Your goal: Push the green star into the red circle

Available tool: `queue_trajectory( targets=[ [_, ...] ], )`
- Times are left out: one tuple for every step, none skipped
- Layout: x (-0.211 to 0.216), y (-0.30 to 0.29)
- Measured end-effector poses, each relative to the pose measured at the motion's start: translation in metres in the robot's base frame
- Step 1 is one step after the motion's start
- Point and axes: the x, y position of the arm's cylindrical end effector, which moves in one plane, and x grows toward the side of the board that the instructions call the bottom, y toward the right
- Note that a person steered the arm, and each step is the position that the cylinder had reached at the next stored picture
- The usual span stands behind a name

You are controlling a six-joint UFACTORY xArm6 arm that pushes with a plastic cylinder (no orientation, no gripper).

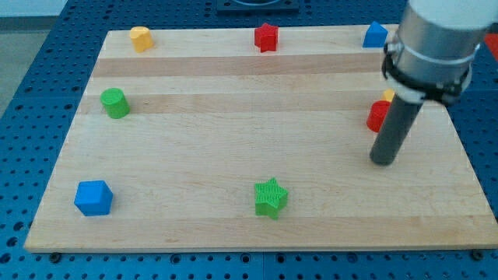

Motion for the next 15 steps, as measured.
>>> queue_trajectory(
  targets=[
    [0.046,-0.033],
    [0.082,-0.079],
    [0.101,-0.125],
    [0.091,-0.169],
    [0.071,-0.174],
    [0.057,-0.152],
    [0.053,-0.125],
    [0.029,-0.122],
    [0.028,-0.148],
    [0.021,-0.181],
    [0.006,-0.181],
    [0.000,-0.153],
    [0.000,-0.122],
    [0.000,-0.099],
    [0.000,-0.083]
  ],
)
